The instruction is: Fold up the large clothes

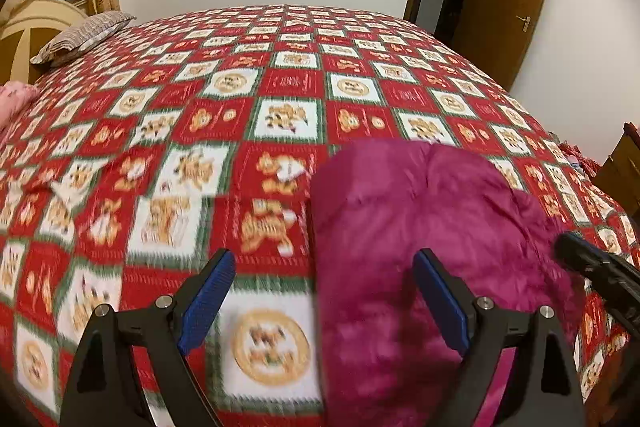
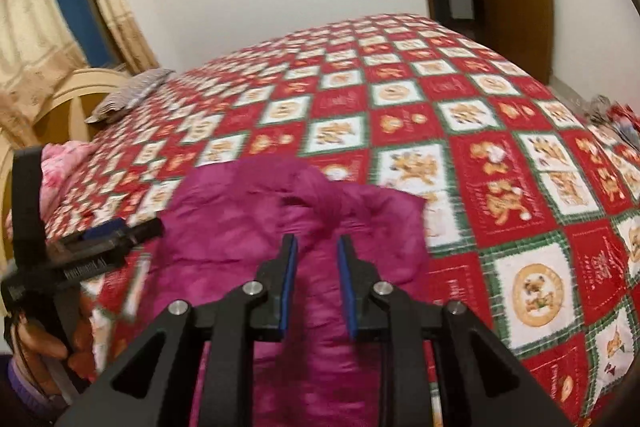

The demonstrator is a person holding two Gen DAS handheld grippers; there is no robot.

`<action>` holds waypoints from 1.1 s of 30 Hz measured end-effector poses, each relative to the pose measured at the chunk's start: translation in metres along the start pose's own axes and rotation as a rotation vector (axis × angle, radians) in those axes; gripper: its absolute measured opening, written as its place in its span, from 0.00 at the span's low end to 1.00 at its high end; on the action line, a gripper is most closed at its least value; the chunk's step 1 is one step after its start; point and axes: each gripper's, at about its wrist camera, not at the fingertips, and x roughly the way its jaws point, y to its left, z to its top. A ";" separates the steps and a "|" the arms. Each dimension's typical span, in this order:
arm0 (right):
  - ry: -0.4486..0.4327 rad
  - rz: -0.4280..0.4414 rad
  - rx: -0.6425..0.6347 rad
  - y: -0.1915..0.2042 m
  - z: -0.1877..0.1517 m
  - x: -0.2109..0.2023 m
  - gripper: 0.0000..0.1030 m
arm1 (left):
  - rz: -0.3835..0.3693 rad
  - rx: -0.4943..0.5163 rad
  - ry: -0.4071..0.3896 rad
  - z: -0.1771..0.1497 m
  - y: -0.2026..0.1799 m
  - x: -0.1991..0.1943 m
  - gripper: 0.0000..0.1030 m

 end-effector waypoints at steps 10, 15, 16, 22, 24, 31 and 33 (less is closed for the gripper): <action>0.043 -0.047 -0.068 0.004 -0.027 0.049 0.23 | -0.009 -0.006 0.052 -0.011 -0.010 0.033 0.90; 0.023 -0.040 -0.056 0.000 -0.030 0.054 0.23 | 0.011 -0.006 0.035 -0.016 -0.013 0.036 0.94; 0.023 -0.037 -0.056 0.000 -0.030 0.053 0.23 | 0.005 0.001 0.037 -0.015 -0.012 0.035 0.94; 0.011 0.093 0.101 -0.023 -0.023 0.004 0.26 | -0.113 -0.109 0.024 -0.019 0.035 -0.005 0.93; -0.061 0.089 0.158 -0.041 -0.027 -0.030 0.57 | -0.107 -0.157 -0.009 -0.023 0.058 -0.020 0.93; -0.038 0.071 0.272 -0.086 -0.039 -0.058 0.74 | -0.234 -0.330 0.057 -0.024 0.082 -0.011 0.93; -0.007 0.097 0.272 -0.081 -0.038 -0.046 0.74 | -0.271 -0.296 0.101 -0.025 0.065 0.001 0.93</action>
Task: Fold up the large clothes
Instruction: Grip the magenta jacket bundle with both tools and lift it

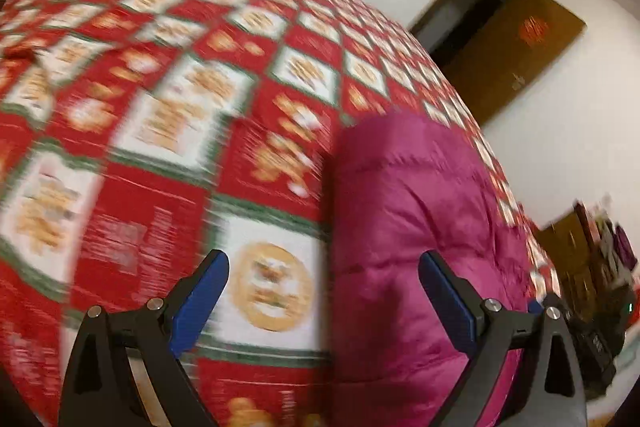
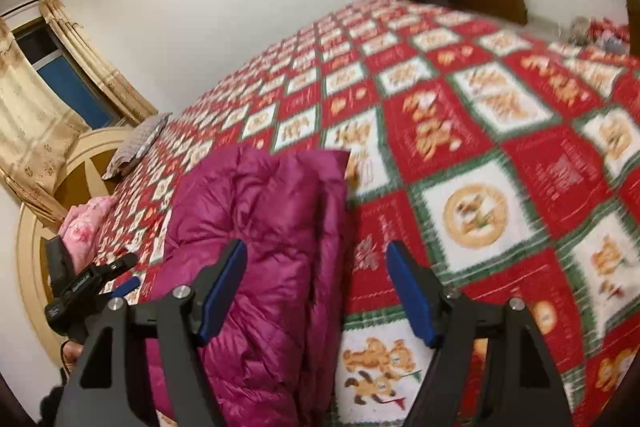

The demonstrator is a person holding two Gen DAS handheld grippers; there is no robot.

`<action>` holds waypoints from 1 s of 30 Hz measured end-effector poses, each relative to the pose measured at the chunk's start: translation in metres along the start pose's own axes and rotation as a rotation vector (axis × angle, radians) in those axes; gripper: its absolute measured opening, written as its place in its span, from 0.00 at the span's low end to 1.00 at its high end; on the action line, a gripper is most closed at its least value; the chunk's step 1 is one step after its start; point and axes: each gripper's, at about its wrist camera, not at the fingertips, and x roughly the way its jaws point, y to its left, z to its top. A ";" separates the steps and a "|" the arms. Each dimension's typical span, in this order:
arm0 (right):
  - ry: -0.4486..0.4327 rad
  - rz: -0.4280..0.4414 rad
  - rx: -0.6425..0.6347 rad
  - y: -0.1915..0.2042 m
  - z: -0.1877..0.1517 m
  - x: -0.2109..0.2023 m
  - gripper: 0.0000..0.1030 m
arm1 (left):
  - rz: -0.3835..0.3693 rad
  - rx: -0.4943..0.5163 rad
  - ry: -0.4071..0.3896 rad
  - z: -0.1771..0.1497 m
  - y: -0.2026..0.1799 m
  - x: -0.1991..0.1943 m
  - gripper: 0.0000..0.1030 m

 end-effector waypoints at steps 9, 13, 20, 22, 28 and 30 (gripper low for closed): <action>0.126 0.029 -0.049 0.008 -0.014 0.063 0.79 | -0.085 0.044 0.028 0.000 -0.020 0.030 0.93; 0.116 0.061 -0.048 0.004 -0.017 0.065 0.79 | -0.058 0.110 0.000 -0.005 -0.032 0.036 0.93; 0.149 0.023 -0.189 0.031 -0.022 0.076 0.79 | -0.045 0.191 0.005 -0.004 -0.036 0.043 0.93; 0.152 0.015 -0.188 0.031 -0.022 0.079 0.79 | -0.048 0.199 0.004 -0.007 -0.036 0.041 0.92; 0.212 0.027 -0.223 0.043 -0.026 0.078 0.52 | -0.089 0.188 0.012 -0.022 -0.038 0.026 0.72; 0.225 0.026 -0.225 0.046 -0.030 0.074 0.45 | -0.102 0.166 0.008 -0.029 -0.036 0.016 0.70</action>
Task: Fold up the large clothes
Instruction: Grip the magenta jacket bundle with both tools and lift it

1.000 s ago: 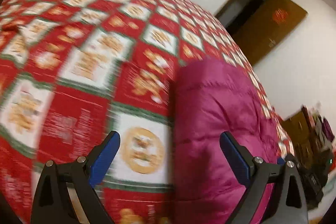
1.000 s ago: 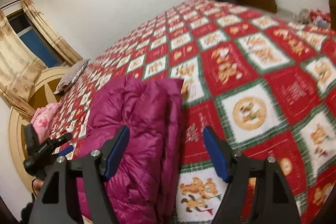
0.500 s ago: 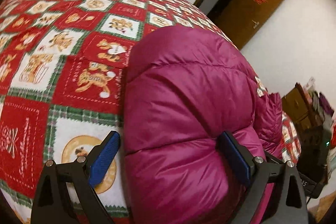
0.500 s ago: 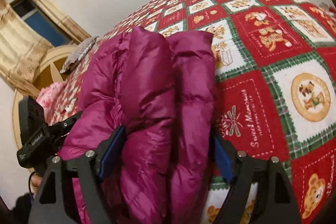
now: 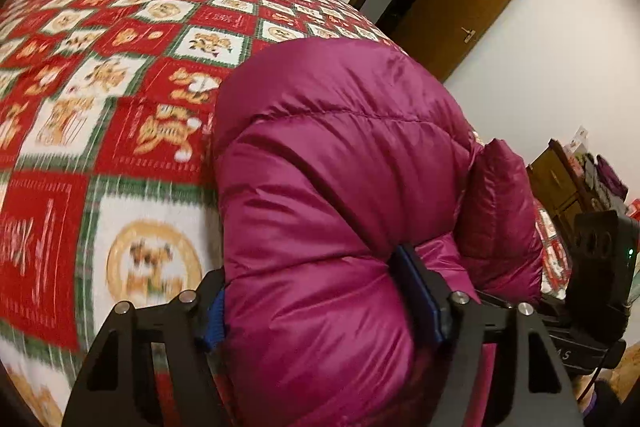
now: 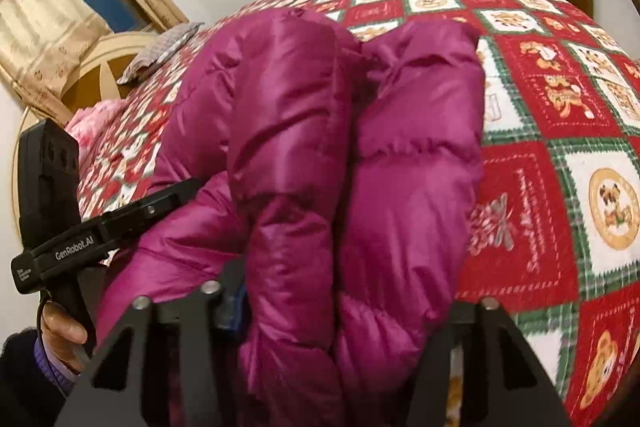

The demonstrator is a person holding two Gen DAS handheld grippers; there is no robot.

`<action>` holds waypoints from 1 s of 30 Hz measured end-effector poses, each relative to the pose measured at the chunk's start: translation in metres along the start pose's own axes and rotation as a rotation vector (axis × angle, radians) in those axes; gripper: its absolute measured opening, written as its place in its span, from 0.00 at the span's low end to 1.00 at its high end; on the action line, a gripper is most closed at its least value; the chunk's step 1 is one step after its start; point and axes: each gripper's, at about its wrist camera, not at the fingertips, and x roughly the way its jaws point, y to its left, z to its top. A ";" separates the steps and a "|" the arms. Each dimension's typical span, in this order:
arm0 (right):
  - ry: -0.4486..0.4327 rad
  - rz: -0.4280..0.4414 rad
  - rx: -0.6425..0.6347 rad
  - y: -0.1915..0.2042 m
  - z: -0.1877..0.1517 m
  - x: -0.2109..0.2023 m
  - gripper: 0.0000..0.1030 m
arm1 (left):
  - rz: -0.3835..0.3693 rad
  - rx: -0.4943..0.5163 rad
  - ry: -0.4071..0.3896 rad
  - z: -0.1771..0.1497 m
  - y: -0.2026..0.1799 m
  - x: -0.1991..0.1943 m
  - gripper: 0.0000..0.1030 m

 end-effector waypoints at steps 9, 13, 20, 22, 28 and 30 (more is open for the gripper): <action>-0.050 0.055 0.013 0.012 -0.023 -0.046 0.31 | -0.083 0.019 -0.045 -0.001 -0.039 -0.035 0.69; -0.138 0.041 0.016 0.002 -0.022 -0.089 0.31 | -0.140 0.082 -0.086 0.011 -0.081 -0.046 0.69; -0.272 -0.074 0.008 -0.035 -0.018 -0.172 0.31 | -0.222 0.190 -0.100 0.031 -0.161 -0.036 0.69; -0.291 -0.118 0.014 -0.052 -0.017 -0.189 0.31 | -0.226 0.207 -0.084 0.037 -0.180 -0.019 0.69; -0.302 -0.201 0.079 -0.118 -0.013 -0.202 0.30 | -0.180 0.257 -0.028 0.044 -0.221 0.041 0.69; -0.290 -0.206 0.105 -0.137 -0.007 -0.193 0.31 | -0.140 0.273 -0.008 0.044 -0.227 0.059 0.69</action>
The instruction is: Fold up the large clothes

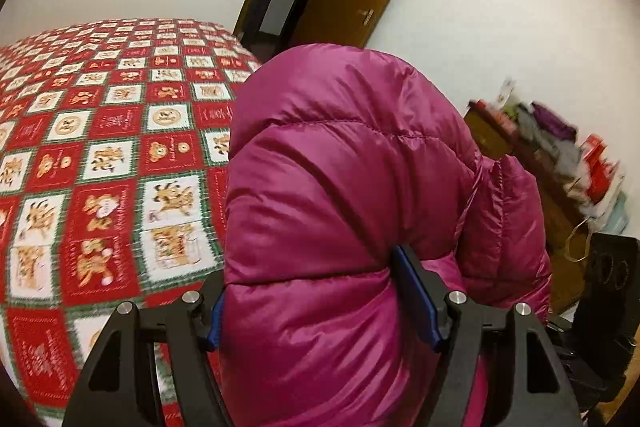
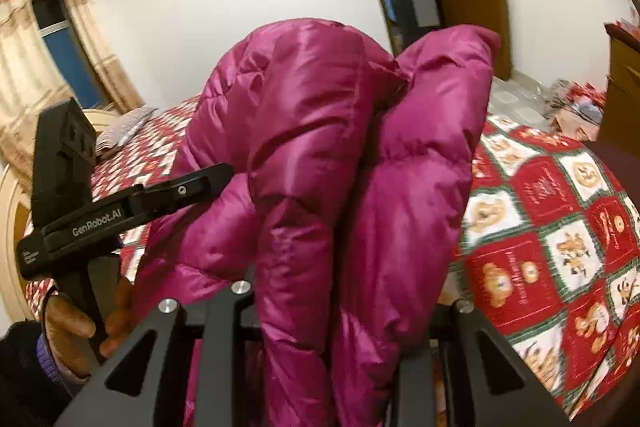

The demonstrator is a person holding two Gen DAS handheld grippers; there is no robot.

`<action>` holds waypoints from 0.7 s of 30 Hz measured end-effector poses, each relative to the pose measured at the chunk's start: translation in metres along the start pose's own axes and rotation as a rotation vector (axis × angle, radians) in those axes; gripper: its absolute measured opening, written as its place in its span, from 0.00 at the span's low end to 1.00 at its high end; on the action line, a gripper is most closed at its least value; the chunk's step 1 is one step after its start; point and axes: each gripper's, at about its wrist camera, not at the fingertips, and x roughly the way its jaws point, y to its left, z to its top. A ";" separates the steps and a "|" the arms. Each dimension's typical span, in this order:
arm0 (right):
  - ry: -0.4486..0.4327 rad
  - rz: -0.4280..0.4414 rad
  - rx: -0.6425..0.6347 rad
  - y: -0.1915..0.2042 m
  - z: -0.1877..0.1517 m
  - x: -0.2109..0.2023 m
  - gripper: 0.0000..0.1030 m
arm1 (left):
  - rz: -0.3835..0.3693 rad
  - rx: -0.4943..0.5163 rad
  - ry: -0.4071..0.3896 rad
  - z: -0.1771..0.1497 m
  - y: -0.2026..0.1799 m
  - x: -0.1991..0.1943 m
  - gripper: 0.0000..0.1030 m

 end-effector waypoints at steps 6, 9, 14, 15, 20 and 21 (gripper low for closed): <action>0.068 -0.023 0.071 -0.047 0.008 0.056 0.30 | 0.110 0.019 0.076 -0.002 0.001 0.045 0.69; 0.114 -0.040 0.080 -0.059 0.012 0.083 0.30 | 0.170 0.032 0.113 -0.007 0.003 0.067 0.69; 0.144 -0.036 0.130 -0.075 0.005 0.105 0.30 | 0.263 0.036 0.131 -0.014 0.008 0.088 0.74; 0.146 -0.028 0.142 -0.078 0.005 0.107 0.30 | 0.301 0.045 0.127 -0.015 0.007 0.092 0.77; 0.155 -0.058 0.170 -0.077 -0.001 0.092 0.44 | 0.535 0.172 0.070 -0.025 -0.011 0.101 0.98; 0.154 -0.072 0.164 -0.080 -0.001 0.088 0.49 | 0.542 0.178 0.068 -0.025 -0.012 0.102 0.98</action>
